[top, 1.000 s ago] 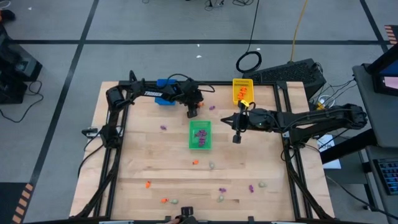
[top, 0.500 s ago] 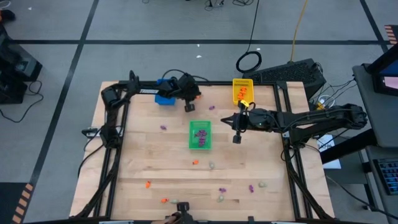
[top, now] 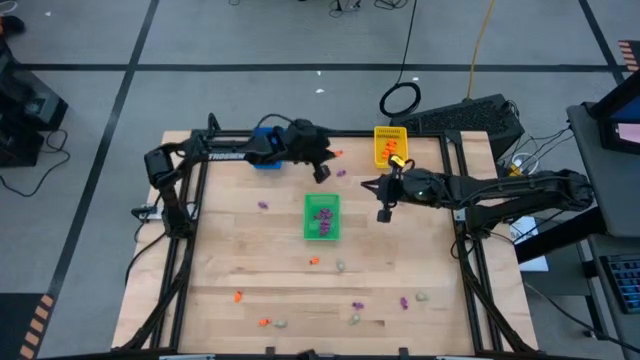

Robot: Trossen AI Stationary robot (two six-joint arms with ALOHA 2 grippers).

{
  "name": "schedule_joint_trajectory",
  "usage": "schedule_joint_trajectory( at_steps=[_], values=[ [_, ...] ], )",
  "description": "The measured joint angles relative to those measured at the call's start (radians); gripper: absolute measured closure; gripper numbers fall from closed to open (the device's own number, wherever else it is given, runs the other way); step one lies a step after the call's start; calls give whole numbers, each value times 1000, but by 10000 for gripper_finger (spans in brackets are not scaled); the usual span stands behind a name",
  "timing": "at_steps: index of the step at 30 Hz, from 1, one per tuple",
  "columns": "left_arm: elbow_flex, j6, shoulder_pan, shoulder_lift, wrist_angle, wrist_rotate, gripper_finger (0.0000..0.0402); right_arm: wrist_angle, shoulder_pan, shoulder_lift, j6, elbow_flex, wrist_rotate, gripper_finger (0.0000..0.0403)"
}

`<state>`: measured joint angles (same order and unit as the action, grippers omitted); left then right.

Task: Sort Halloween decoration
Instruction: Put the orange skeleton toy into the yellow bin

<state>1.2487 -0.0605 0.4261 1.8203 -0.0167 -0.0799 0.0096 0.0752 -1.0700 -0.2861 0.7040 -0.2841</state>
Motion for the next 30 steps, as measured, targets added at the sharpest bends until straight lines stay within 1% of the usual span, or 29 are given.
schedule_joint_trajectory(
  at_steps=[3,5,8,15,17,19,23,27,30],
  values=[
    [24,71,-34,42,93,2,402,0,10,60,-12,0,0,403],
    [62,123,-46,82,146,2,402,-7,11,108,-15,0,0,403],
    [147,185,-57,153,172,2,402,-25,11,177,-15,0,0,403],
    [390,236,-95,358,149,6,401,-85,11,283,-15,0,-2,403],
    [464,239,-88,414,127,10,401,-103,11,298,-14,0,-2,403],
    [524,250,-80,461,71,13,401,-104,11,301,-13,0,-2,403],
    [629,286,-60,541,25,12,401,-103,14,302,-14,0,-4,403],
    [696,344,-37,607,25,-23,401,-106,15,302,-14,0,-6,403],
    [716,370,-28,637,19,-52,401,-106,15,301,-12,0,-6,403]
  ],
)
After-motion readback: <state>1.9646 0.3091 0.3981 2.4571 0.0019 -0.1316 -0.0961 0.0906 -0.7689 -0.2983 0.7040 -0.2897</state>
